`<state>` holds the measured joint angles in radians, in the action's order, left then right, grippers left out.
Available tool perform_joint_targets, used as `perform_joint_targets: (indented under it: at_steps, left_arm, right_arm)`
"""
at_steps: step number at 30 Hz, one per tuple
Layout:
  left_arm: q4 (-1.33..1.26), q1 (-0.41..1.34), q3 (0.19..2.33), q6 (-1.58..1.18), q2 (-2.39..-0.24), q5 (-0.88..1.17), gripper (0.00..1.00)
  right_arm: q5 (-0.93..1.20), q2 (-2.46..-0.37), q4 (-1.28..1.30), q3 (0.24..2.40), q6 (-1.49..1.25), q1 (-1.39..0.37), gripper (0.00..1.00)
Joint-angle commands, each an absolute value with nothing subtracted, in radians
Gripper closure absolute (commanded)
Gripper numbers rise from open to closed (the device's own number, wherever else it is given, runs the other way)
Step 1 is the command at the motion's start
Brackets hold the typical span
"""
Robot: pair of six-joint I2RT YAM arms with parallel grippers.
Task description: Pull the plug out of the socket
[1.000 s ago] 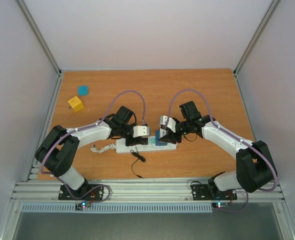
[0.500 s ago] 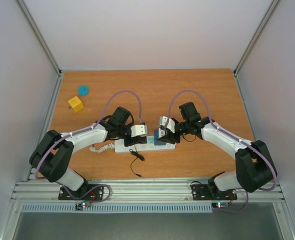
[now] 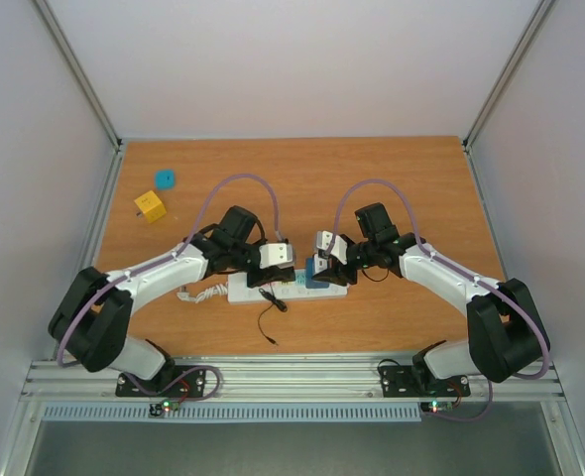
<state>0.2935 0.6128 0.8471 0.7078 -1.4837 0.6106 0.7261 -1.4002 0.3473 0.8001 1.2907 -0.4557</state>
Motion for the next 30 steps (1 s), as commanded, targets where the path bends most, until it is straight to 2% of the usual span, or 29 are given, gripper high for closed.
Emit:
perform_joint_targets:
  at_steps: [1, 7, 13, 20, 30]
  left_arm:
    - [0.366, 0.616, 0.900, 0.763, -1.403, 0.689, 0.83]
    - [0.516, 0.558, 0.964, 0.785, -1.361, 0.712, 0.83]
    - [0.618, 0.435, 1.124, 0.775, -1.390, 0.721, 0.83]
    - [0.607, 0.295, 1.368, 0.669, -1.534, 0.710, 0.83]
    - [0.528, 0.216, 1.720, 0.368, -1.831, 0.620, 0.82]
  right_arm:
    - [0.624, -1.441, 0.419, 0.747, 1.285, -0.468, 0.78]
    - [0.629, -1.436, 0.420, 0.744, 1.285, -0.467, 0.78]
    - [0.633, -1.436, 0.419, 0.747, 1.283, -0.468, 0.78]
    - [0.635, -1.443, 0.418, 0.751, 1.290, -0.468, 0.78]
    - [0.632, -1.453, 0.409, 0.759, 1.279, -0.468, 0.77]
